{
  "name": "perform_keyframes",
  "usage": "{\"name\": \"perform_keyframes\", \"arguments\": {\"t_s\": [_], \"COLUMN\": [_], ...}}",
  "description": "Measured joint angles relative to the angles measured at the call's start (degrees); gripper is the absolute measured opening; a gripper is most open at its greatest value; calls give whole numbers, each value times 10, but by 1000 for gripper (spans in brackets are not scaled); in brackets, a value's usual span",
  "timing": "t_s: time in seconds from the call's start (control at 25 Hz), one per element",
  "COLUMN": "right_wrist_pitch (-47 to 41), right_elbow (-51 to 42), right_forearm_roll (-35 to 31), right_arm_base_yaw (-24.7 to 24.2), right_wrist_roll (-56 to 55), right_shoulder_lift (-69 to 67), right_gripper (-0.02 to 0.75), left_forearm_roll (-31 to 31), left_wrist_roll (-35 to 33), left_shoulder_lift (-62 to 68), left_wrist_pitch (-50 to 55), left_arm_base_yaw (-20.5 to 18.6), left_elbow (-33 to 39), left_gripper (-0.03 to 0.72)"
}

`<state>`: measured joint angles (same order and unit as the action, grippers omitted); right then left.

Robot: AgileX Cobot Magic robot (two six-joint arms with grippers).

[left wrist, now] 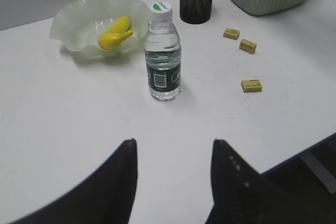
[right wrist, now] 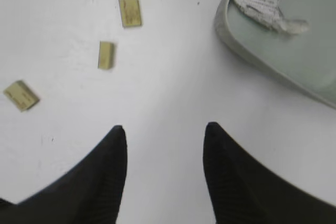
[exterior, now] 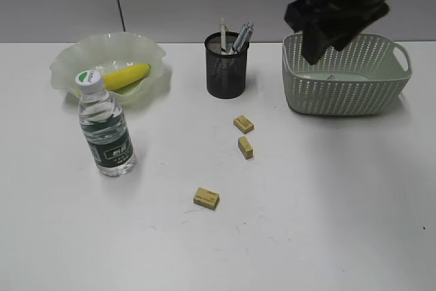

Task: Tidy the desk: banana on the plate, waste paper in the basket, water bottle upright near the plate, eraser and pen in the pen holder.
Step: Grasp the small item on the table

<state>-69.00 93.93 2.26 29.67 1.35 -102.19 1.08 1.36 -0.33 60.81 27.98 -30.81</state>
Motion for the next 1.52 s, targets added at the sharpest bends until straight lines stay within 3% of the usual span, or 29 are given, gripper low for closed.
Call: {"name": "perform_keyframes", "arguments": {"t_s": [0.52,0.8,1.24,1.52], "right_wrist_pitch": [-1,1,86,92], "right_elbow": [-372,-521,-646,-647], "right_forearm_roll": [-3,-8,-18,-18], "right_arm_base_yaw": [0,0,0,0], "right_wrist_roll": [2,0,0,-2], "right_shoulder_lift": [401,641,984,1026], "right_gripper": [384,384,384,384], "left_forearm_roll": [0,0,-1,-24], "left_wrist_roll": [0,0,0,-2], "left_shoulder_lift": [0,0,0,74], "left_wrist_pitch": [0,-2,-2,-6], "left_arm_base_yaw": [0,0,0,0], "left_elbow": [0,0,0,-3], "left_gripper": [342,336,331,329]}}
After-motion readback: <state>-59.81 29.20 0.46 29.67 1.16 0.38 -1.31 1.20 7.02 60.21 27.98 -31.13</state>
